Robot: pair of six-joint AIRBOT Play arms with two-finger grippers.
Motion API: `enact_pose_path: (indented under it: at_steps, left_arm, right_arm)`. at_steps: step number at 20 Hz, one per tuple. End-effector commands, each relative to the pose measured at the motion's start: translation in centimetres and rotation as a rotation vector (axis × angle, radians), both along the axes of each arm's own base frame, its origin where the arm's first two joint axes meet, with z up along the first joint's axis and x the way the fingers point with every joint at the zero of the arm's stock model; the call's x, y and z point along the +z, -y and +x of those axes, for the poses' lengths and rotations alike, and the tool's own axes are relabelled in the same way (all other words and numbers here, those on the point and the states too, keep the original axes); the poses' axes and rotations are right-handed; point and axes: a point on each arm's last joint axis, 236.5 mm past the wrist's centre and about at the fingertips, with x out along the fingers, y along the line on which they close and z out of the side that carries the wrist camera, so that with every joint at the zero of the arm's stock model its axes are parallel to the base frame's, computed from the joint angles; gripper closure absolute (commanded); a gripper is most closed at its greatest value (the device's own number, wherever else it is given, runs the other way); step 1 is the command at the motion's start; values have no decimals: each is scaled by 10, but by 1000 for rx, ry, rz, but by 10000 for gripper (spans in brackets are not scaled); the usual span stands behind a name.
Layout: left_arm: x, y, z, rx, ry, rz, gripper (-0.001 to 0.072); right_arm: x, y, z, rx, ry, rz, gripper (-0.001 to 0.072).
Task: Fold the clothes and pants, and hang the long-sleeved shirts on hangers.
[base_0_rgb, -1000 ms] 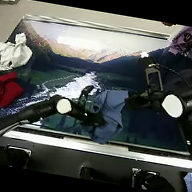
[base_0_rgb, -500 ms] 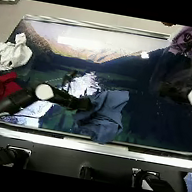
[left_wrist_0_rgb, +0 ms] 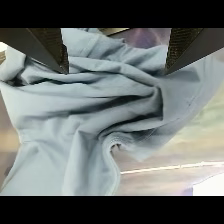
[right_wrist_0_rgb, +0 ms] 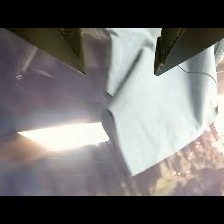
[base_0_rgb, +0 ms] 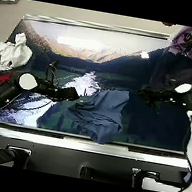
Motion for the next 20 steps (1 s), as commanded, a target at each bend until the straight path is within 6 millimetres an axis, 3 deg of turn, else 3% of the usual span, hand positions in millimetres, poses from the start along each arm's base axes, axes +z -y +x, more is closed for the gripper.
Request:
enact_pose_path:
  at_steps: [1, 5, 14, 15, 17, 18, 20]
  left_arm:
    - [-2, -5, -4, -3, -19, 12, 42]
    - [-3, -5, -5, -6, -26, 15, 42]
    - [-3, -7, -4, 38, -51, 4, 42]
    - [-3, -9, -3, 53, -59, 2, 42]
    - [-5, -18, -4, 82, -90, 3, 41]
    - [-8, -28, -6, 100, -121, 12, 40]
    - [-26, -61, -15, 142, -197, 67, 40]
  right_arm:
    - [-30, -29, 7, 43, -10, 33, 214]
    - [-49, -40, 0, 94, -33, -61, 216]
    - [-58, -54, 9, 28, -45, -40, 237]
    - [-60, -54, 8, 28, -49, -37, 327]
    - [-57, -55, 12, 39, -29, -38, 623]
    - [-53, -55, 15, 45, -14, -40, 681]
    - [-41, -54, 22, 42, 19, -41, 681]
